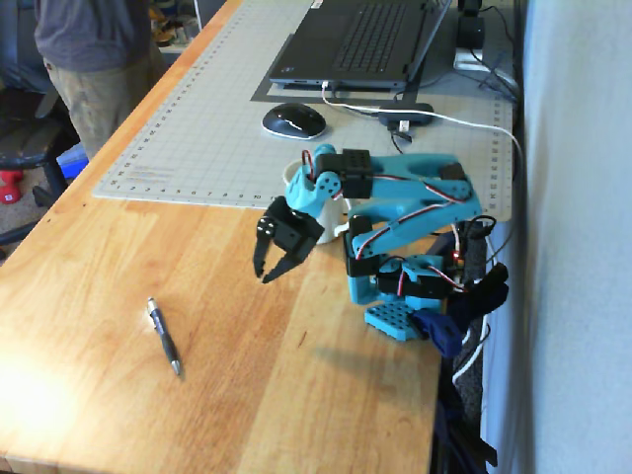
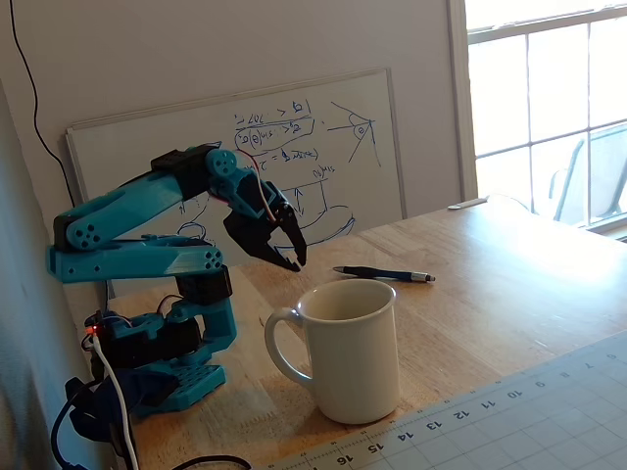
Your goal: Grasp a pen and put it in a mug.
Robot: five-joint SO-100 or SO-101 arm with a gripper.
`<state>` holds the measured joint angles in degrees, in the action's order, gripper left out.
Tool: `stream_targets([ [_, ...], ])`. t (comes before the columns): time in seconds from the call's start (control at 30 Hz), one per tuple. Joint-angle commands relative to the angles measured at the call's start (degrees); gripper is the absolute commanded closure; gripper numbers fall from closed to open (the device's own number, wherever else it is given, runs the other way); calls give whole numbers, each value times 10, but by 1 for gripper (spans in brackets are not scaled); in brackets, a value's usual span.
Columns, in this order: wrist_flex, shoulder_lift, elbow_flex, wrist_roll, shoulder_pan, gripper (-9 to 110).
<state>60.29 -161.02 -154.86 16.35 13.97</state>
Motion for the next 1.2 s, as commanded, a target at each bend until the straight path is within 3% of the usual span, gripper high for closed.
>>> stream_targets([
  [0.0, -64, 113, 116, -86, 40, 100],
  [0.27, -131, 280, 187, -408, 39, 100],
  [0.43, -141, 393, 316, -533, 29, 100],
  [0.83, -142, 607, 541, -557, 19, 100],
  [1.17, -148, 748, 630, -568, 16, 100],
])
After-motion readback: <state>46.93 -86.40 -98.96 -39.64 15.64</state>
